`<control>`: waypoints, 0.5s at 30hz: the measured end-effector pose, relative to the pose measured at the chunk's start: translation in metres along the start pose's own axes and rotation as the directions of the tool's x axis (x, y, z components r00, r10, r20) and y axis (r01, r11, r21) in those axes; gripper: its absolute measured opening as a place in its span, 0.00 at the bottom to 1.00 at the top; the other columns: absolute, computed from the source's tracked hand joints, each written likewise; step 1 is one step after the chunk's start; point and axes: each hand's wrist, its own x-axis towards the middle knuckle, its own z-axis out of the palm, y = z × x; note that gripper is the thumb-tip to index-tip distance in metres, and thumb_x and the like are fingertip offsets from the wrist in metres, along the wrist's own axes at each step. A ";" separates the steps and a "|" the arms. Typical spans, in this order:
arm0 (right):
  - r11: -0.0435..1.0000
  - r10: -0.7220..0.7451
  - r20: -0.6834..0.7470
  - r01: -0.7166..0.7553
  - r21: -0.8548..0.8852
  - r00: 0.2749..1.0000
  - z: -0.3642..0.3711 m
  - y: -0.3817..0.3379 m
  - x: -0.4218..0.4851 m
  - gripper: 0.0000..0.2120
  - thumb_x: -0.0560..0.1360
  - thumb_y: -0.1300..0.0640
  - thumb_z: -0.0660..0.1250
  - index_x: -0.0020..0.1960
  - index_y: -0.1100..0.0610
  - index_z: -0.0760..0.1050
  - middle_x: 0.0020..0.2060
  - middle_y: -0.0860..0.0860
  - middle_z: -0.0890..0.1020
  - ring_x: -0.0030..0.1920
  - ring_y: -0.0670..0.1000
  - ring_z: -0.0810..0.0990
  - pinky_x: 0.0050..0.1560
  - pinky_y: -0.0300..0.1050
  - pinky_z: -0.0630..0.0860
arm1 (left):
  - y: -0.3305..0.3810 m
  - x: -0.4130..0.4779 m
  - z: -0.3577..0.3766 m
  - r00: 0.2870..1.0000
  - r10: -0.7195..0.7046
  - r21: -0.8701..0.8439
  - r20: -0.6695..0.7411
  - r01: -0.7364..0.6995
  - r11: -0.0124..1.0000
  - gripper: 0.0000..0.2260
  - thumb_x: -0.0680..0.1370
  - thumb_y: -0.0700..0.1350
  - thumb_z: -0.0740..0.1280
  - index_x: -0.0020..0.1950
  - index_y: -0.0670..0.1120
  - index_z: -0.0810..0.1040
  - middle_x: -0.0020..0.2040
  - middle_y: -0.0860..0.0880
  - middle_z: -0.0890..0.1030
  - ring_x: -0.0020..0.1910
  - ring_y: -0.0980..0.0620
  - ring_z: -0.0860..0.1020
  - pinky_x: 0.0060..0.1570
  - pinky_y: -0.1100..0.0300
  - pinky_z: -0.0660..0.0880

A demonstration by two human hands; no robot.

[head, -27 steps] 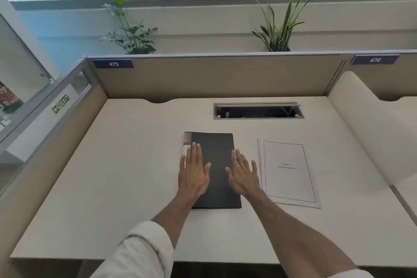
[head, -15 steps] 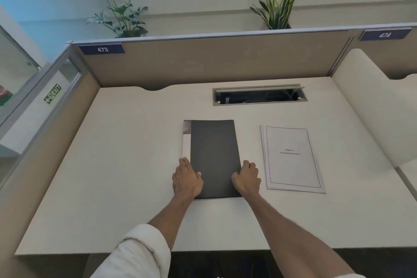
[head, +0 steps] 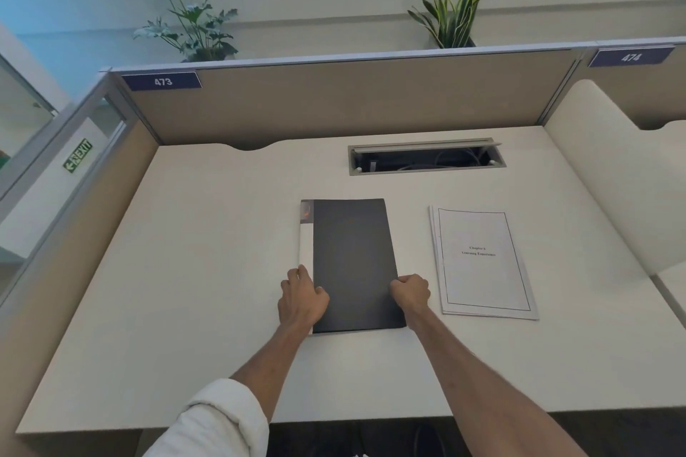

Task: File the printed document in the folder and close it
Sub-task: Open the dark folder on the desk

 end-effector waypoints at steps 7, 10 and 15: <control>0.965 0.039 0.052 -0.051 0.256 0.998 -0.004 -0.003 0.000 0.12 0.78 0.67 0.66 0.60 0.66 0.82 0.58 0.61 0.85 0.58 0.63 0.83 0.58 0.53 0.81 | -0.002 0.000 -0.002 1.000 0.013 -0.018 0.015 -0.013 1.000 0.27 0.86 0.46 0.63 0.84 0.41 0.62 0.83 0.43 0.66 0.80 0.39 0.69 0.69 0.43 0.78; 0.929 0.007 0.105 -0.046 0.368 0.994 -0.006 -0.007 -0.007 0.21 0.80 0.66 0.68 0.72 0.59 0.70 0.59 0.58 0.82 0.65 0.63 0.84 0.68 0.59 0.82 | -0.002 0.001 -0.005 0.999 0.018 -0.033 0.031 -0.017 0.999 0.26 0.86 0.46 0.63 0.83 0.41 0.63 0.82 0.42 0.66 0.80 0.39 0.69 0.69 0.43 0.77; 0.910 -0.192 0.065 0.153 0.386 0.979 -0.015 -0.020 -0.012 0.14 0.79 0.63 0.71 0.64 0.58 0.81 0.52 0.53 0.88 0.57 0.60 0.88 0.58 0.54 0.86 | 0.001 0.006 -0.018 1.000 0.013 -0.126 0.022 -0.010 0.992 0.26 0.87 0.50 0.63 0.83 0.42 0.65 0.83 0.42 0.67 0.80 0.38 0.70 0.73 0.42 0.74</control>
